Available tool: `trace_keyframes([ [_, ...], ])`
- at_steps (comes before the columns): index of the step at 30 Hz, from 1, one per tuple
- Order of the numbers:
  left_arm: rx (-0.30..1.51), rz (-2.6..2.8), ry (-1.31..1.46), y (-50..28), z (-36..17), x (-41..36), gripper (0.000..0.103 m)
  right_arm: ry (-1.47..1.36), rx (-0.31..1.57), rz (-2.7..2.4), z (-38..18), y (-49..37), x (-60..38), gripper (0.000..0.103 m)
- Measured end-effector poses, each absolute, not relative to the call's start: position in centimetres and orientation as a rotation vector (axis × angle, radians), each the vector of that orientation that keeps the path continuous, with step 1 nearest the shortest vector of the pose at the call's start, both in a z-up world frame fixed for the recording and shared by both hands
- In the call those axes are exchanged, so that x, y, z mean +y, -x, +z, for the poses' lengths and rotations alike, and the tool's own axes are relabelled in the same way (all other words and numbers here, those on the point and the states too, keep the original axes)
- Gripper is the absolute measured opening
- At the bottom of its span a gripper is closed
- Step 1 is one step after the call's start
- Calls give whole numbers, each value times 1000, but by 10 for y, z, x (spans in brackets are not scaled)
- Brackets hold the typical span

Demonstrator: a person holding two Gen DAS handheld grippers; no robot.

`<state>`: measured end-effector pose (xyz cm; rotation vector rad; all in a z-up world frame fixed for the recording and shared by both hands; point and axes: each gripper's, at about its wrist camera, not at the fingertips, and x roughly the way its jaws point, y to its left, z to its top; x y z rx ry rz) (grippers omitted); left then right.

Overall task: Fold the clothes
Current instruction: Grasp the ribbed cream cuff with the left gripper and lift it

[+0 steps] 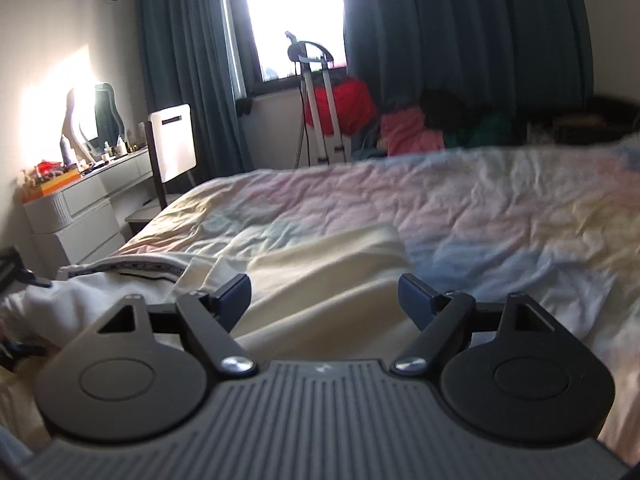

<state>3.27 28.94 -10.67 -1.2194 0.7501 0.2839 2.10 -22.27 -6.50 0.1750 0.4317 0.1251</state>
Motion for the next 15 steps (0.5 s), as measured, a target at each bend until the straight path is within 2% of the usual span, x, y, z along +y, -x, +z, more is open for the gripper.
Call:
trace_keyframes([
  [4,672,343,1307,-36,-119,312,100,-150,475,124,-72,-28,-218,82],
  [7,596,393,1296,-33,-119,332,92,-162,518,128,-78,-34,-216,81],
  [10,558,442,1281,-28,-123,348,77,-174,556,147,-84,-42,-212,70],
  [13,561,470,1228,-28,-124,352,63,-152,598,185,-94,-52,-200,44],
  [15,566,486,1150,-28,-118,348,53,-122,632,214,-103,-58,-188,37],
])
